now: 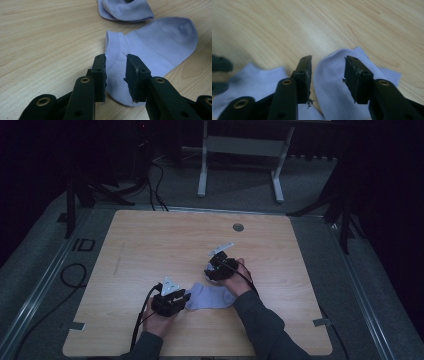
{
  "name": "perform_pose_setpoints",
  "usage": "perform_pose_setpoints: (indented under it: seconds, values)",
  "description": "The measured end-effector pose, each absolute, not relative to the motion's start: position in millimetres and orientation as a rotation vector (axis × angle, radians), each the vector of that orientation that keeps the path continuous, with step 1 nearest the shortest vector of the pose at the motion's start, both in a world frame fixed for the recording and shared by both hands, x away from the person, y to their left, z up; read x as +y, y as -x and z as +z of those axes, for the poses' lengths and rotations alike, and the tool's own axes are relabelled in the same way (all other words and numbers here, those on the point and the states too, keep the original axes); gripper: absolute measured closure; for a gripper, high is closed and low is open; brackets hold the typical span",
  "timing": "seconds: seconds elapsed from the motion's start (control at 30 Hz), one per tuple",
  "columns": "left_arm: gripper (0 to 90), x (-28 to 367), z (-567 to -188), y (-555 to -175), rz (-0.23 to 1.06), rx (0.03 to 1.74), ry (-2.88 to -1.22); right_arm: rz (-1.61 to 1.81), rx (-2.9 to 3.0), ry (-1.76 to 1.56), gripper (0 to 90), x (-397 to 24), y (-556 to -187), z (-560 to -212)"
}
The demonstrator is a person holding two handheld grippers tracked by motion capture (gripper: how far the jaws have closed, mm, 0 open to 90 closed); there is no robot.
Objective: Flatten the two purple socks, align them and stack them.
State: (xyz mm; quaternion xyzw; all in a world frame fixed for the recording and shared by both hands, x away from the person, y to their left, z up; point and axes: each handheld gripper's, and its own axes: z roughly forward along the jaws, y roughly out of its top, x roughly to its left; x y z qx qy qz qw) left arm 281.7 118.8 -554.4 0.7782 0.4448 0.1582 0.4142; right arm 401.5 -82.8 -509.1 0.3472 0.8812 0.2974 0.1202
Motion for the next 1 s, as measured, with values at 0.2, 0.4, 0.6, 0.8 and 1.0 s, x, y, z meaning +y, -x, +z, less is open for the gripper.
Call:
perform_pose_setpoints:
  seconds: [0.2, 0.4, 0.6, 0.8, 1.0]
  values:
    - [69.5, 118.6, -554.9, -282.0, 0.395, 1.115, -1.961, 0.816, 2.592, -1.102, 50.1, -71.0, -414.9, -521.4]
    - [69.5, 118.7, -554.6, -281.6, 0.400, 1.120, -1.957, 0.753, 2.619, -1.165, 52.6, -61.1, -425.4, -531.0]
    - [69.6, 120.3, -554.0, -281.9, 0.406, 1.126, -1.951, 0.766, 2.654, -1.226, 74.4, -61.7, -432.7, -533.1]
    - [69.7, 120.0, -554.1, -281.9, 0.413, 1.126, -1.956, 0.840, 2.654, -1.211, 87.8, -65.1, -428.2, -524.1]
    - [69.7, 119.9, -554.4, -282.1, 0.413, 1.130, -1.953, 0.886, 2.660, -1.189, 87.9, -68.5, -424.4, -516.1]
